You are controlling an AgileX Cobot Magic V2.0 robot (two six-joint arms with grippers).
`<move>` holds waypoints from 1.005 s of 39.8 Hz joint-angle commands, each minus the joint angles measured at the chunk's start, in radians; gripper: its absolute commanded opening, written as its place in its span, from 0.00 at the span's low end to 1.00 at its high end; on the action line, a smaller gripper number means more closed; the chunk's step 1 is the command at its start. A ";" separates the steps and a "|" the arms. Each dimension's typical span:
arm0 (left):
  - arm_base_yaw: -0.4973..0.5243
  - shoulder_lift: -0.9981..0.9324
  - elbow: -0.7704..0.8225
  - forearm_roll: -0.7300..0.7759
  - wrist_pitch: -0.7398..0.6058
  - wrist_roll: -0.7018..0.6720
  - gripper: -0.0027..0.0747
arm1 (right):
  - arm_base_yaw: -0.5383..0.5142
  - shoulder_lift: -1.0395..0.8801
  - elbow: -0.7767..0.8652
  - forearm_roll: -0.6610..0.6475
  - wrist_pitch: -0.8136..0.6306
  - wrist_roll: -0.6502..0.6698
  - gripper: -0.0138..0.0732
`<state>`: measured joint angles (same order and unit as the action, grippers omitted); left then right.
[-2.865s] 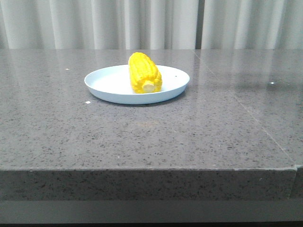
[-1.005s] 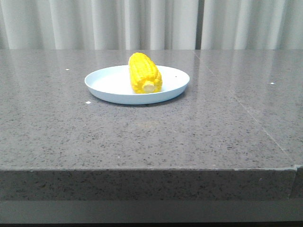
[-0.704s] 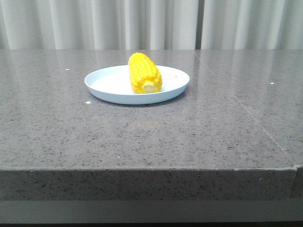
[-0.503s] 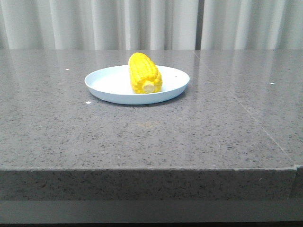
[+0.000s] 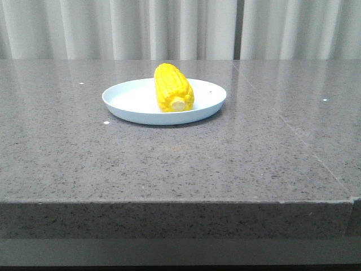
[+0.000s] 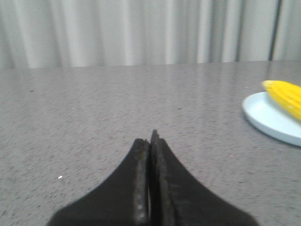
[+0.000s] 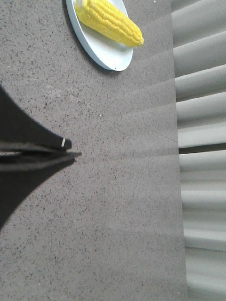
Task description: Place corn on plate with both arms
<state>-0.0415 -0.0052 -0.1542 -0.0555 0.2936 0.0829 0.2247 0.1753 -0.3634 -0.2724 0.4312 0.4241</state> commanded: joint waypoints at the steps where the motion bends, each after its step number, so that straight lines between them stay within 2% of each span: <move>1: 0.046 -0.018 0.030 -0.016 -0.163 0.007 0.01 | -0.005 0.013 -0.024 -0.027 -0.083 -0.007 0.08; 14: 0.063 -0.018 0.187 -0.014 -0.248 -0.013 0.01 | -0.005 0.013 -0.024 -0.027 -0.083 -0.007 0.08; 40: 0.063 -0.018 0.187 -0.014 -0.246 -0.013 0.01 | -0.005 0.013 -0.024 -0.027 -0.083 -0.007 0.08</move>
<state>0.0218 -0.0052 0.0100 -0.0598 0.1367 0.0809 0.2247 0.1753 -0.3631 -0.2724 0.4312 0.4241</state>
